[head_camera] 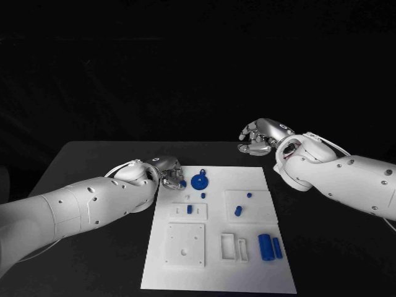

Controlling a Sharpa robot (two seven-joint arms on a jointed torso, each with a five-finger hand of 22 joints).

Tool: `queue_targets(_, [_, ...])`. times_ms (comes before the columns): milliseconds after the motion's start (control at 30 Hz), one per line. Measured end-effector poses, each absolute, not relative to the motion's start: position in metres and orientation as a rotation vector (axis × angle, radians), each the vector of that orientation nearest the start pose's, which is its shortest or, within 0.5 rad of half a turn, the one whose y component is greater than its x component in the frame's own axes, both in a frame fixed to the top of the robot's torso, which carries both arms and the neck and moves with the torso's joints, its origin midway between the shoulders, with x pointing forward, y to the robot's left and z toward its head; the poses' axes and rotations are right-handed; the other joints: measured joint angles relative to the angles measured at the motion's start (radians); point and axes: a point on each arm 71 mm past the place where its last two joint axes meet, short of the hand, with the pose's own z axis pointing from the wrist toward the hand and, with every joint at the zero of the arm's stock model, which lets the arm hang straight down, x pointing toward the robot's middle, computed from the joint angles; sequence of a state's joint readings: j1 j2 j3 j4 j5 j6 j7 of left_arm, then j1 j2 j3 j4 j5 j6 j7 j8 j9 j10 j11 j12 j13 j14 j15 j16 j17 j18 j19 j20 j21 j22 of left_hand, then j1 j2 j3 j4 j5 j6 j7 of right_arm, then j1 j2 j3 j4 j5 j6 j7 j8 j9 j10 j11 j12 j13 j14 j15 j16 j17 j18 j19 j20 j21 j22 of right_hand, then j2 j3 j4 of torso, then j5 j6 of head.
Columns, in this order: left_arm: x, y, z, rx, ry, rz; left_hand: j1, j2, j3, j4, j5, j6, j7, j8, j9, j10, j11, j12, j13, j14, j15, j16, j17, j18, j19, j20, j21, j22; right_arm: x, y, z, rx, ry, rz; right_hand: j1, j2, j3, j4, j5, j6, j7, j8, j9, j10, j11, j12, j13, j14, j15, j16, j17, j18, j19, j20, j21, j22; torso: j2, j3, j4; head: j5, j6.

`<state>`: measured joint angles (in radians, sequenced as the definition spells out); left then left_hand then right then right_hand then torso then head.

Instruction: Assemble the parts on the task board

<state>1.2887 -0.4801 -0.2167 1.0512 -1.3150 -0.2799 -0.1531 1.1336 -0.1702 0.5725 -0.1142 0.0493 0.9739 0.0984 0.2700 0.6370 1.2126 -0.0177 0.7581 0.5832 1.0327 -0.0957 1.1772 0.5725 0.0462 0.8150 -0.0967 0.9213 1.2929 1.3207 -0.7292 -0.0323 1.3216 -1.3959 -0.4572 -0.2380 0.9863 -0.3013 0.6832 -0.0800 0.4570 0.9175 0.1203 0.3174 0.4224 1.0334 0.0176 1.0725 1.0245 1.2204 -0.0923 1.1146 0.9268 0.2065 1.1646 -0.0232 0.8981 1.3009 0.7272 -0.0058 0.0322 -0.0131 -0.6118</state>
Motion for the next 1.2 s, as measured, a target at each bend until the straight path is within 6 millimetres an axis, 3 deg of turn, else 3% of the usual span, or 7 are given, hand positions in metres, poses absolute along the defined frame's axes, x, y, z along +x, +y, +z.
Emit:
queue_targets(67, [0.56, 0.159, -0.221, 0.092, 1.794, -0.462, 0.011, 0.022, 0.008, 0.006, 0.0, 0.0, 0.0, -0.008, -0.001, 0.0, 0.0, 0.0, 0.001, 0.0, 0.0, 0.0, 0.001, 0.0, 0.0, 0.0, 0.0, 0.002, 0.547, -0.216, -0.124, 0.072, 1.465, 0.481, 0.0, 0.0, 0.0, 0.0, 0.001, 0.002, 0.001, 0.0, 0.0, 0.0, 0.0, 0.0, 0.0, 0.0, 0.0, 0.0, 0.0, 0.0, 0.0, 0.0, 0.0, 0.0, 0.0, 0.0, -0.0004, 0.0, 0.001])
queue_targets(267, [0.559, 0.162, -0.222, 0.045, 1.814, -0.483, 0.003, 0.031, 0.017, 0.014, 0.005, -0.006, 0.006, -0.015, -0.01, 0.0, 0.0, -0.004, 0.002, 0.0, 0.0, 0.0, 0.001, 0.0, 0.0, 0.0, -0.004, 0.005, 0.547, -0.216, -0.124, 0.072, 1.465, 0.48, 0.0, 0.0, 0.0, 0.0, 0.004, 0.003, 0.003, 0.0, 0.0, 0.0, 0.0, 0.0, -0.001, 0.0, 0.0, 0.0, 0.001, 0.0, 0.0, 0.0, 0.0, 0.0, 0.0, -0.0001, -0.0007, 0.001, 0.003])
queue_targets(367, [0.558, 0.165, -0.223, 0.02, 1.823, -0.494, 0.003, 0.031, 0.022, 0.014, 0.014, -0.01, 0.003, -0.018, -0.011, -0.003, 0.003, -0.004, 0.002, 0.0, 0.0, 0.0, 0.002, -0.011, 0.0, 0.0, -0.004, 0.007, 0.547, -0.216, -0.124, 0.072, 1.465, 0.48, 0.0, 0.0, 0.0, 0.0, 0.004, 0.003, 0.003, 0.0, 0.0, 0.0, 0.0, 0.0, -0.001, 0.0, 0.0, 0.0, 0.001, 0.0, 0.0, 0.0, 0.0, 0.0, 0.0, 0.0, -0.0007, 0.001, 0.003])
queue_targets(767, [0.556, 0.172, -0.224, -0.07, 1.843, -0.525, -0.002, 0.025, 0.025, 0.011, 0.021, -0.017, 0.01, -0.027, -0.019, -0.003, 0.004, -0.004, 0.005, -0.003, 0.003, 0.0, 0.003, -0.01, 0.0, 0.0, -0.004, 0.013, 0.547, -0.216, -0.125, 0.071, 1.465, 0.481, 0.0, 0.0, 0.0, 0.0, 0.004, 0.004, 0.002, 0.0, 0.0, 0.0, 0.0, 0.0, -0.001, 0.0, 0.0, 0.0, 0.001, 0.0, 0.0, 0.0, 0.0, 0.001, -0.001, 0.0, 0.0006, -0.001, 0.007])
queue_targets(967, [0.556, 0.181, -0.222, -0.058, 1.796, -0.533, 0.036, -0.054, 0.033, -0.044, 0.021, -0.035, 0.017, -0.041, -0.026, -0.023, 0.023, -0.011, 0.007, -0.016, 0.016, -0.007, 0.004, -0.009, -0.004, 0.003, -0.016, 0.015, 0.547, -0.217, -0.125, 0.071, 1.465, 0.48, 0.0, 0.0, 0.0, 0.0, 0.004, 0.001, 0.005, 0.0, 0.0, 0.0, 0.0, 0.0, -0.001, 0.0, 0.001, 0.0, 0.001, 0.0, 0.0, 0.0, -0.004, 0.001, -0.001, 0.0, 0.0004, 0.0, 0.011])
queue_targets(1100, [0.554, 0.183, -0.218, -0.002, 1.737, -0.552, 0.051, -0.086, 0.042, -0.07, 0.025, -0.048, 0.026, -0.049, -0.03, -0.064, 0.029, -0.027, 0.008, -0.055, 0.032, -0.023, 0.002, -0.024, -0.035, 0.009, -0.035, 0.015, 0.547, -0.218, -0.125, 0.072, 1.465, 0.478, 0.0, 0.0, 0.0, 0.0, 0.004, 0.001, 0.004, 0.0, 0.0, 0.0, 0.0, 0.0, -0.002, 0.0, 0.001, 0.0, 0.001, 0.0, 0.0, 0.0, -0.004, 0.001, -0.001, -0.0003, 0.0004, 0.001, 0.014])
queue_targets(1200, [0.552, 0.179, -0.215, 0.063, 1.691, -0.572, 0.06, -0.103, 0.048, -0.086, 0.025, -0.066, 0.029, -0.054, -0.035, -0.113, 0.039, -0.056, -0.006, -0.09, 0.053, -0.042, -0.008, -0.024, -0.067, 0.016, -0.053, 0.015, 0.547, -0.219, -0.125, 0.072, 1.465, 0.478, 0.0, 0.0, 0.0, 0.0, 0.004, 0.0, 0.003, 0.0, 0.0, 0.0, 0.0, 0.0, -0.002, -0.001, 0.001, 0.0, 0.001, 0.0, 0.0, 0.0, -0.004, 0.001, -0.001, -0.0007, 0.0006, 0.001, 0.014])
